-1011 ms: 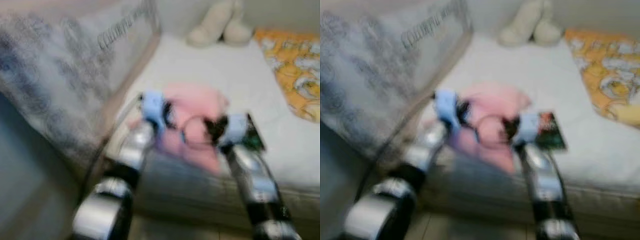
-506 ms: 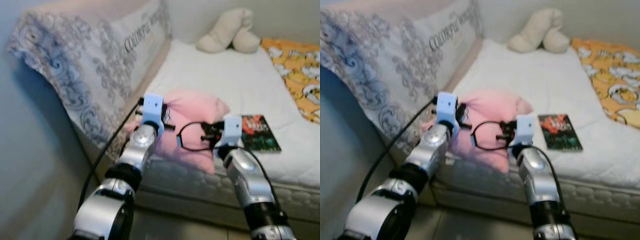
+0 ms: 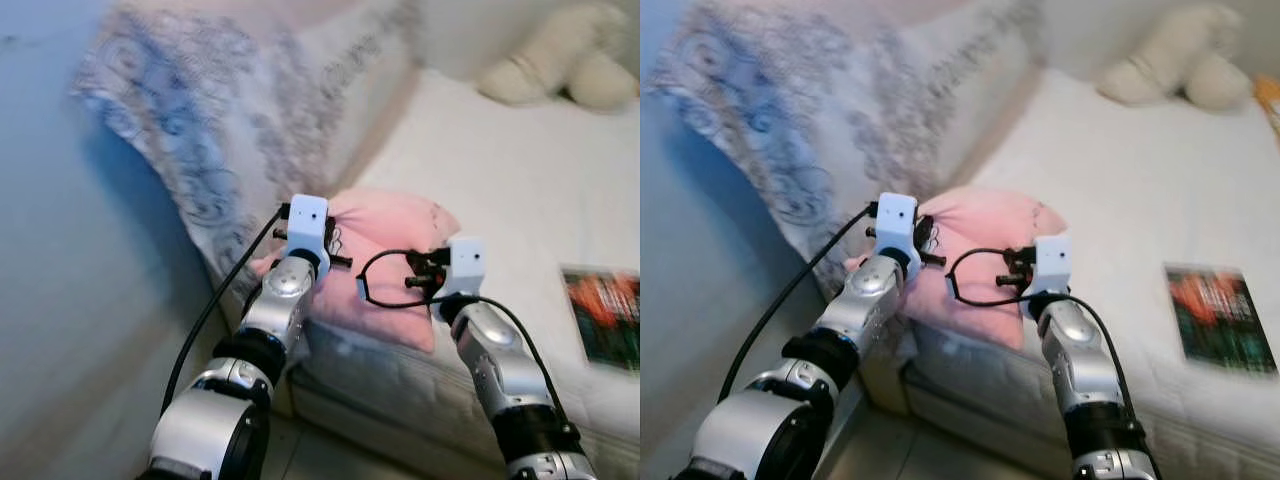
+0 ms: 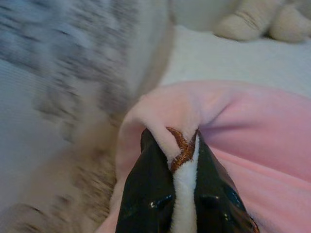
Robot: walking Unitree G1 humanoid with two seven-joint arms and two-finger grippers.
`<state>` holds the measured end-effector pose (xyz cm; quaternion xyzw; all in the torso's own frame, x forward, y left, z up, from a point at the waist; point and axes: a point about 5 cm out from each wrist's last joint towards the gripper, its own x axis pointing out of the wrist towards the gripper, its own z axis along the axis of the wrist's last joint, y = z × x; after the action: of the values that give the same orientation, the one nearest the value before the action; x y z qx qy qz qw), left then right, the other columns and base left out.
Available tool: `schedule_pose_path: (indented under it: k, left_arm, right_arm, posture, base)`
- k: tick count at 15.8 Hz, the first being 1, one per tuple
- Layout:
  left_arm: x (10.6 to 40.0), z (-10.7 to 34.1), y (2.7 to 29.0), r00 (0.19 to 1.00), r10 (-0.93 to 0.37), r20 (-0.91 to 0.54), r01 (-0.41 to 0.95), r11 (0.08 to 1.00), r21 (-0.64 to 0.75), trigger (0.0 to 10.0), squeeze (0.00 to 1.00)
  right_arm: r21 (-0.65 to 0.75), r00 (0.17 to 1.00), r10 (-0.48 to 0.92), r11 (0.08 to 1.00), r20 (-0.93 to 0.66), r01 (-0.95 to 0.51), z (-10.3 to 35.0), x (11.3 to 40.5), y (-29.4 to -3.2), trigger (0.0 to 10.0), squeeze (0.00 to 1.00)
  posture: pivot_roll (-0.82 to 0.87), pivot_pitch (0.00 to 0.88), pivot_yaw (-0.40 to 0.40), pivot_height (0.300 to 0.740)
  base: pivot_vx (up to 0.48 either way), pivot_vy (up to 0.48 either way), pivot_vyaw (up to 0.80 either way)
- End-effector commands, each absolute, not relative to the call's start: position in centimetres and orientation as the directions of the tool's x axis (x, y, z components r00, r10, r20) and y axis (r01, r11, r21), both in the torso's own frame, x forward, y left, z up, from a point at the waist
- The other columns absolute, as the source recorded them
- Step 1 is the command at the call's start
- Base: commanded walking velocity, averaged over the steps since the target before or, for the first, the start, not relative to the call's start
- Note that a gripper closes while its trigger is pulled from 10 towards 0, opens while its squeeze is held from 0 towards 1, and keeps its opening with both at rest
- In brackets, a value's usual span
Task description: Clean up the room
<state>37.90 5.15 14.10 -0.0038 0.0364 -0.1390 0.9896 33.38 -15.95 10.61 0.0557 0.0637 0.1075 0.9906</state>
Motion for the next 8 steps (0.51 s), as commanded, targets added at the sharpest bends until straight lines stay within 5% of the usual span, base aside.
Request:
schedule_pose_path:
  k: [1,4,8]
  left_arm:
    - [38.8,15.7,6.9,0.978,-0.208,-0.006,0.207,0.978,-0.025,10.0,0.00]
    - [38.8,15.9,5.9,0.972,-0.233,-0.019,0.232,0.972,-0.041,10.0,0.00]
    - [38.3,17.4,2.4,0.923,-0.383,0.030,0.383,0.923,-0.024,10.0,0.00]
  right_arm:
    - [0.111,0.976,0.194,0.977,-0.099,-0.183,10.9,33.5,-16.4,10.0,0.00]
    - [0.068,0.985,0.142,0.988,-0.100,-0.136,11.2,33.4,-18.2,10.0,0.00]
    - [-0.025,0.999,0.031,0.999,-0.043,-0.032,13.4,33.1,-21.7,10.0,0.00]
  posture:
    - [0.08,0.000,0.019,0.740]
    - [0.09,0.000,0.022,0.740]
    - [0.07,0.000,0.024,0.740]
  base:
    - [0.480,0.000,0.62]
    - [0.480,0.000,0.60]
    - [0.360,0.000,0.00]
